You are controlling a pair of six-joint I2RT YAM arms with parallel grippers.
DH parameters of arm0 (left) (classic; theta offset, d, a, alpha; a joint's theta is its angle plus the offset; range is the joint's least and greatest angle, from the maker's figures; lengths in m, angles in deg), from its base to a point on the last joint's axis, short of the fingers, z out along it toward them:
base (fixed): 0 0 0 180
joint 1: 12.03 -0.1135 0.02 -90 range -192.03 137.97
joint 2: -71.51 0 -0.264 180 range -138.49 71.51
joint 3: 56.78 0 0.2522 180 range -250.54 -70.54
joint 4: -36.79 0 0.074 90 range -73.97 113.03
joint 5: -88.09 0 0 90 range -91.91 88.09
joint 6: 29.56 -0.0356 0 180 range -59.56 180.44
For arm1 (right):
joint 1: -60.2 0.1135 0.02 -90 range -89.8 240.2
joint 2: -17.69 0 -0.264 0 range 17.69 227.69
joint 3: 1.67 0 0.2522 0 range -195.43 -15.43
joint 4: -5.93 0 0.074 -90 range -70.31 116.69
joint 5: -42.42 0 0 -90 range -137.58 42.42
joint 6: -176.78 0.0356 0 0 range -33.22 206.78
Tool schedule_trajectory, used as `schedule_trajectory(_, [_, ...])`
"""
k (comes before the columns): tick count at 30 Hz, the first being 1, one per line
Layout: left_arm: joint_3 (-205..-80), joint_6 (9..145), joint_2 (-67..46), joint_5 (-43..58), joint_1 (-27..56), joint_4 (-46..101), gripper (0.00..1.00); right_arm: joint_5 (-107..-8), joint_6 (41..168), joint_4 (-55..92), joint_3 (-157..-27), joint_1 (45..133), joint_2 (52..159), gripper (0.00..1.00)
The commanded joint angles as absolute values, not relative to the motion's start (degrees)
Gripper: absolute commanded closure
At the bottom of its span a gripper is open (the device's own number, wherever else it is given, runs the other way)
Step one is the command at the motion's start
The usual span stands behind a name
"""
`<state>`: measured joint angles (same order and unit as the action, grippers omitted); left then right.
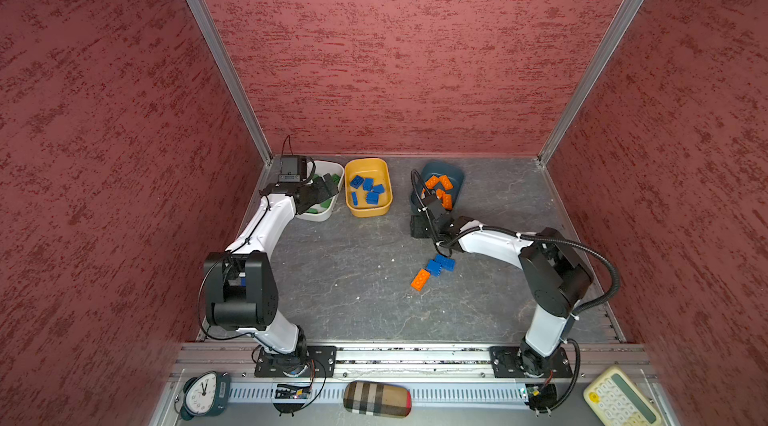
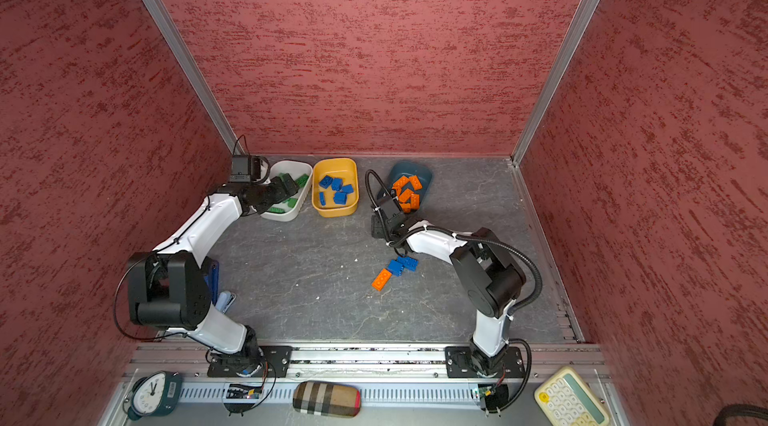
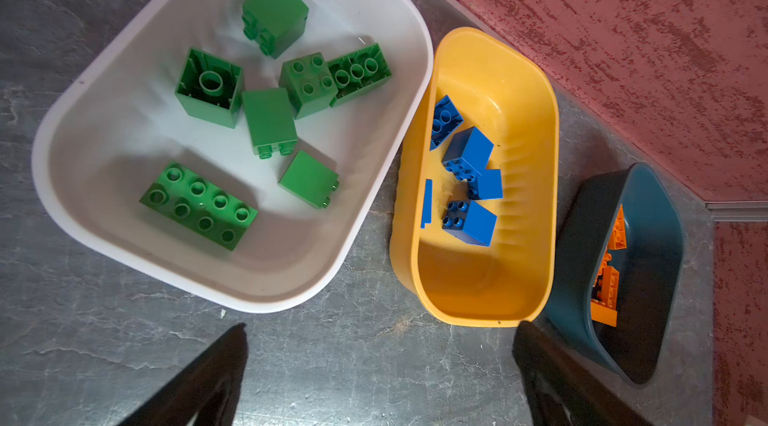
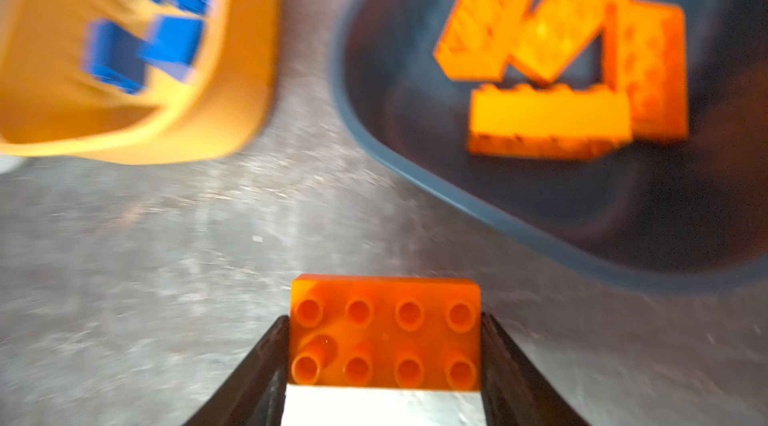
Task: Sort the legos into containers by color
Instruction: 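Lower right gripper onto flat orange brick beside teal tub and grasp while left withdraws, then carry orange brick into teal tub with right gripper while left gripper reaches toward blue brick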
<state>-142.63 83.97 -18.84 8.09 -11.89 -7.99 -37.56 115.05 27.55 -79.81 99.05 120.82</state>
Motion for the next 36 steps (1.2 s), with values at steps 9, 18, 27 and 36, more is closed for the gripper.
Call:
schedule_trajectory(9, [-137.16, 80.15, -11.44, 4.05, -4.02, -2.83, 0.00, -42.53, 109.17, 19.04, -83.98, 94.79, 114.71, 0.47])
schedule_trajectory(18, [-131.80, 76.67, -7.13, 8.33, 8.66, 1.49, 0.00, -47.27, 112.77, 22.07, -86.74, 83.20, 118.37, 0.48])
schedule_trajectory(27, [-130.99, 66.99, -13.01, 16.59, 24.04, 7.85, 0.00, -49.83, 108.95, 30.68, -94.91, 77.21, 124.70, 0.45])
schedule_trajectory(36, [-132.12, 55.72, -22.82, 19.76, 32.74, 11.84, 0.02, -51.14, 102.52, 37.00, -103.64, 77.16, 131.05, 0.38])
